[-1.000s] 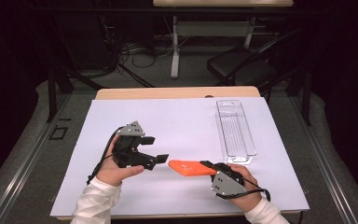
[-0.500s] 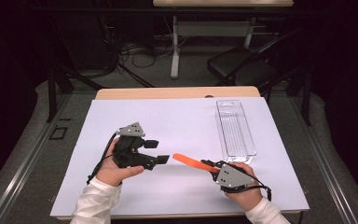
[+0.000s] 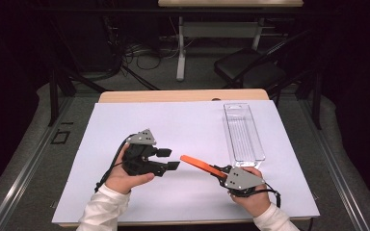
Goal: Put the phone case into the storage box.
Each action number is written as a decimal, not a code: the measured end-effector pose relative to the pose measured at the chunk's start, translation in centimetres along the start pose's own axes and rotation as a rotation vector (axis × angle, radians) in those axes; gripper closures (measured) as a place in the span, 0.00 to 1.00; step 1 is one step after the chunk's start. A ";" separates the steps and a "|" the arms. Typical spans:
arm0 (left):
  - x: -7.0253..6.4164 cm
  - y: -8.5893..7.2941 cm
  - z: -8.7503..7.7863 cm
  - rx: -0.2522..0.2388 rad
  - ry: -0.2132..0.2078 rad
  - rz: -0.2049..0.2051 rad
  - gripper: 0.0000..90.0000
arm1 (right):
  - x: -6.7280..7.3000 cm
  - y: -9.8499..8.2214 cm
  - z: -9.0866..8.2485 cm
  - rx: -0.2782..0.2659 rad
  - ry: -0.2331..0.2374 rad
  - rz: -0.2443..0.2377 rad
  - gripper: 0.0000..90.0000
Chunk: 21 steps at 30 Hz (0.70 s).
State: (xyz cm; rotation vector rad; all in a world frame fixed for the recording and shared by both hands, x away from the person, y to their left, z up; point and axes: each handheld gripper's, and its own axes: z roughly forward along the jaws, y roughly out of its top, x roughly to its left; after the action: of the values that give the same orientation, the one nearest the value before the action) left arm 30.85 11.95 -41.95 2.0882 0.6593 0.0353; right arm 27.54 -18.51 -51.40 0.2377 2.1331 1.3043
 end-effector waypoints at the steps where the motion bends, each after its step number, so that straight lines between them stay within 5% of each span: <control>1: -0.2 0.0 0.2 -0.002 0.003 0.003 0.50 | 0.0 0.0 0.0 -0.003 0.003 0.009 0.97; 12: -0.9 0.0 1.5 -0.012 -0.022 0.054 0.58 | 0.1 0.0 0.1 -0.010 0.022 0.032 0.97; 15: -1.0 0.0 1.8 -0.030 -0.057 0.051 0.64 | 0.1 0.0 0.2 -0.014 0.030 0.036 0.97; 21: -1.1 -0.1 2.1 -0.034 -0.061 0.054 0.74 | 0.3 0.0 0.3 -0.010 0.043 0.040 0.97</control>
State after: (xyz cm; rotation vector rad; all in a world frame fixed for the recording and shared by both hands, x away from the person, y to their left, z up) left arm 30.47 9.81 -43.00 2.0656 0.5619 0.0129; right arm 27.53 -18.16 -51.62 0.2509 2.1671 1.3539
